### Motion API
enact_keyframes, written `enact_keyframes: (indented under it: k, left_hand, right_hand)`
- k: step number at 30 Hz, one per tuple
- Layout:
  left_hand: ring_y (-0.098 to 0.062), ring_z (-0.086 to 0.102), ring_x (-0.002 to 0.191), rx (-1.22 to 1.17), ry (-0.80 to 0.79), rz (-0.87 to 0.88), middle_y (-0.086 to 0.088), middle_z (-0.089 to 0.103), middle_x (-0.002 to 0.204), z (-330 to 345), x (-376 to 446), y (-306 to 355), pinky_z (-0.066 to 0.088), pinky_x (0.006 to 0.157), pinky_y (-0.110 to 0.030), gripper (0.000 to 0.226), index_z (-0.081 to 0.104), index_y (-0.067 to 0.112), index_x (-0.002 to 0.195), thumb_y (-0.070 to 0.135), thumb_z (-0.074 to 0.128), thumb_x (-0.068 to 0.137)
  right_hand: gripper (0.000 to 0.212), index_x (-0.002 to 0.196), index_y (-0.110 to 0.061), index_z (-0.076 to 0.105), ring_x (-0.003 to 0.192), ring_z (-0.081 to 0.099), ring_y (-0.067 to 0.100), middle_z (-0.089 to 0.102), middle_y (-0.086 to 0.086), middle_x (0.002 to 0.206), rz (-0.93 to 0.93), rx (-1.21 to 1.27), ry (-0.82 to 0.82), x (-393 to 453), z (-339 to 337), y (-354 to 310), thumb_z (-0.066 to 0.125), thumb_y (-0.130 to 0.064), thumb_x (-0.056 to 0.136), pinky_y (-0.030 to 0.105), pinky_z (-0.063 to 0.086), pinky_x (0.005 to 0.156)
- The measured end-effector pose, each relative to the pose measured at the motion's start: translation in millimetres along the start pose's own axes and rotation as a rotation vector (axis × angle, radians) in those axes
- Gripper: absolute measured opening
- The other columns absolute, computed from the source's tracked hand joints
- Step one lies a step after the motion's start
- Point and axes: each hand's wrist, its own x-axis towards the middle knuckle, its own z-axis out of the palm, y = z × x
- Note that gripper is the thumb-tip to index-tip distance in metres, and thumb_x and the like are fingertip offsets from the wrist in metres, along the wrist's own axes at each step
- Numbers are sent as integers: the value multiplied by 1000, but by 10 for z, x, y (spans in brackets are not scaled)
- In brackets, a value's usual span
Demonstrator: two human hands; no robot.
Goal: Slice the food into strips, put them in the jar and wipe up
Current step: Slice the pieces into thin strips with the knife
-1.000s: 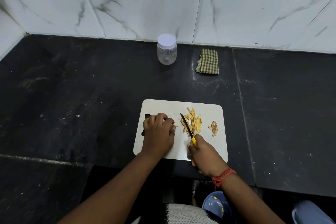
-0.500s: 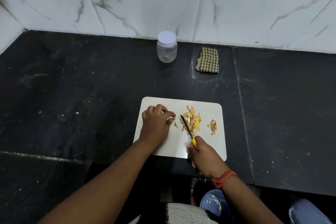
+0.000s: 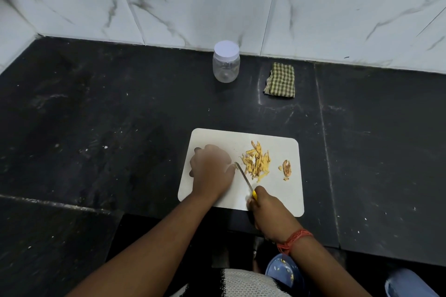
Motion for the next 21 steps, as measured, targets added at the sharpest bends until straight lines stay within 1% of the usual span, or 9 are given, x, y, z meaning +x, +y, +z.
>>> enact_keyframes:
  k: [5, 13, 16, 18, 21]
  left_hand:
    - [-17, 38, 114, -8, -15, -18, 10, 47, 114, -7, 6, 24, 27, 104, -37, 13, 64, 32, 95, 39, 68, 86]
    - [-18, 38, 115, -10, -44, -42, 11, 45, 114, -20, 24, 39, 26, 105, -36, 11, 62, 32, 93, 39, 68, 86]
    - [-19, 38, 115, -8, -51, -43, 10, 45, 115, -28, 28, 37, 26, 105, -37, 11, 62, 32, 93, 39, 68, 86]
    - [-19, 38, 116, -7, -55, -43, 10, 45, 116, -31, 29, 39, 25, 105, -37, 11, 62, 32, 94, 39, 67, 86]
    - [-18, 37, 116, -16, -59, -52, 11, 45, 115, -35, 28, 49, 24, 105, -36, 10, 62, 33, 93, 38, 67, 86]
  right_hand:
    - [11, 97, -14, 36, 66, 54, 24, 56, 7, 78, -9, -3, 8, -16, -14, 0, 37, -23, 103, 28, 35, 57]
    - [9, 97, -16, 33, 67, 49, 23, 50, 3, 76, -21, -39, -11, -5, -16, -16, 37, -22, 103, 29, 33, 58]
    - [5, 101, -15, 34, 69, 47, 23, 58, 10, 84, -2, -79, -30, 4, -28, -17, 37, -19, 102, 29, 31, 61]
    - [3, 100, -14, 35, 71, 46, 24, 63, 16, 94, 13, -111, -55, 14, -40, -27, 39, -13, 100, 30, 31, 62]
    - [9, 97, -13, 34, 74, 46, 24, 62, 17, 100, 43, -135, -100, 16, -71, -77, 39, -6, 96, 30, 32, 63]
